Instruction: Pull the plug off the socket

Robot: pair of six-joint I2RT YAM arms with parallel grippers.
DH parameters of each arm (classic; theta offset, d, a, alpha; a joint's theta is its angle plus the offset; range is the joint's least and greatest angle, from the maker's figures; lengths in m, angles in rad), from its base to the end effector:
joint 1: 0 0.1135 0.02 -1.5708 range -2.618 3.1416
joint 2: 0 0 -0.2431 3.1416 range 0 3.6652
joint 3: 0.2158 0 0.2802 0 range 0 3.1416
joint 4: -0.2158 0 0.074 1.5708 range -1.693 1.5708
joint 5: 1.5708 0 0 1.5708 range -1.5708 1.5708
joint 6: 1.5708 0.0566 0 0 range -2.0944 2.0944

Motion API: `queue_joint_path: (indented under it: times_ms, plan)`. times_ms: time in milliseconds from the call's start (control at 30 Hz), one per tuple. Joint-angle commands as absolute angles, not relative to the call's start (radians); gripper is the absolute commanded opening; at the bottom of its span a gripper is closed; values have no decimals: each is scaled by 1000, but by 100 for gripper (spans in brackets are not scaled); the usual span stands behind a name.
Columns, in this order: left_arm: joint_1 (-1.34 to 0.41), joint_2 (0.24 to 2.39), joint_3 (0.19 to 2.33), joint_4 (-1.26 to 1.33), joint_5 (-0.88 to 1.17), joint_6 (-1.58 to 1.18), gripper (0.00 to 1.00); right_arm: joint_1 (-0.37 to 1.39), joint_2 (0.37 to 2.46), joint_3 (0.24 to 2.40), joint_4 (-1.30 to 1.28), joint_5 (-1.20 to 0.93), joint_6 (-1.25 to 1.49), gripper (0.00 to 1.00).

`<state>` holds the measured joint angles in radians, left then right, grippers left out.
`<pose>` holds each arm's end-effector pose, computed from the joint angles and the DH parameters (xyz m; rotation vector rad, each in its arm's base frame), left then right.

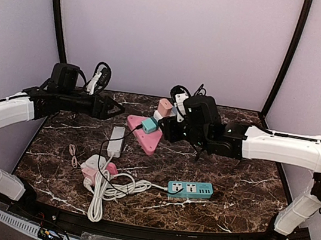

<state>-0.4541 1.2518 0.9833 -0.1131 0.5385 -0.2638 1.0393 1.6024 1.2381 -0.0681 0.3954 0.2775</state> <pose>0.2904 -0.1741 0.2839 0.5599 1.9497 -0.9889 0.2314 0.3505 0.2621 -0.5007 1.9333 0.4616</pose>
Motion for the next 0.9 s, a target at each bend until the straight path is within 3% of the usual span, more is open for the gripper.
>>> queue_joint_path:
  times_ms: [0,300,867]
  plan:
    - [-498,1192,995,-150,412,-169,85,1045,1605,1296,-76,451,354,0]
    - [-629,1268,1111,-237,254,-33,84,1043,1641,1367,-185,418,417,0]
    - [-781,1402,1129,-252,295,7,83,1045,1653,1423,-262,388,467,0]
